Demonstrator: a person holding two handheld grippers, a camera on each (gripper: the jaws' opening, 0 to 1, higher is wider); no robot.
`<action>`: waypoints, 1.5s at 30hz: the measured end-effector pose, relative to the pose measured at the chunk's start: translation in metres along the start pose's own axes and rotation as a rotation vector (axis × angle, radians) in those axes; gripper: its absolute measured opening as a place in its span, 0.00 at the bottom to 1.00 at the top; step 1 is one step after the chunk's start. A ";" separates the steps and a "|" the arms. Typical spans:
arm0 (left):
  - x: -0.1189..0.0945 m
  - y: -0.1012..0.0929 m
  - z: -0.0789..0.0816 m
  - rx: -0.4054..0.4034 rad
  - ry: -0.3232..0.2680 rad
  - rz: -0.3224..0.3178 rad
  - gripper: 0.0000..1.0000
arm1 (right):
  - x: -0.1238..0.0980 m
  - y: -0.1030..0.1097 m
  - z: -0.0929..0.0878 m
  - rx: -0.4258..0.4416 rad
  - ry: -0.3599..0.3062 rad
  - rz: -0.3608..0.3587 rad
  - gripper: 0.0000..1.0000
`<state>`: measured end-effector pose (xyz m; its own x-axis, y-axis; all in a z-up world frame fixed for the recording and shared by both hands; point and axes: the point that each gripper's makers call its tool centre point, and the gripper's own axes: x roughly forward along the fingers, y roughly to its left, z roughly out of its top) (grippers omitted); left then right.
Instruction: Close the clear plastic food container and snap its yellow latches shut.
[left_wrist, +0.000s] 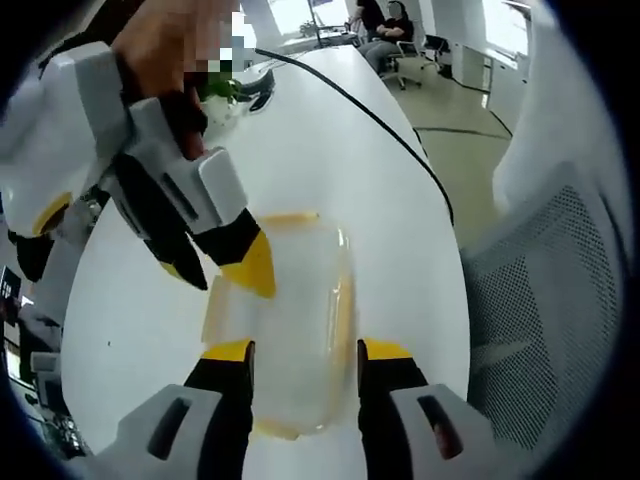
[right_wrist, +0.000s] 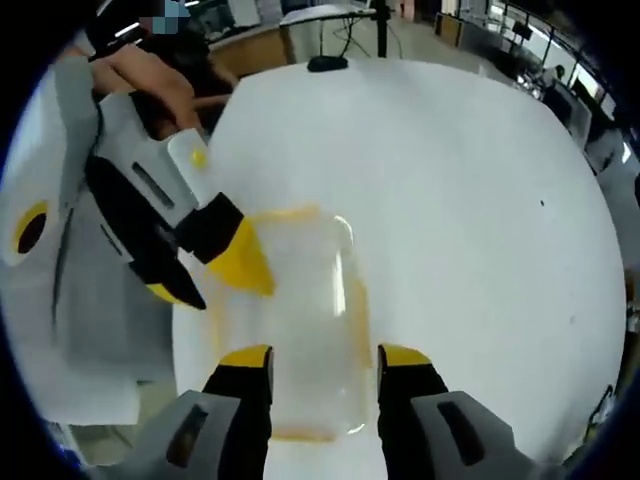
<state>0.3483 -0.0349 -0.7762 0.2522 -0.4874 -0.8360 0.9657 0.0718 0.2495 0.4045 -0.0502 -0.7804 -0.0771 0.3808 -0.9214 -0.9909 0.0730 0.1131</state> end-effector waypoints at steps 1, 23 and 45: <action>0.000 0.000 0.000 -0.002 0.000 0.001 0.41 | -0.001 0.000 -0.001 0.001 -0.001 -0.008 0.43; -0.011 0.010 -0.018 0.025 0.031 -0.002 0.56 | -0.015 0.021 -0.025 -0.051 -0.003 -0.077 0.58; -0.007 0.027 -0.045 0.042 0.086 -0.035 0.82 | -0.014 0.024 -0.046 -0.039 0.028 -0.146 0.72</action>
<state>0.3759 0.0095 -0.7856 0.2244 -0.4127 -0.8828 0.9711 0.0190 0.2380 0.3765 -0.0965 -0.7821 0.0654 0.3431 -0.9370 -0.9953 0.0891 -0.0368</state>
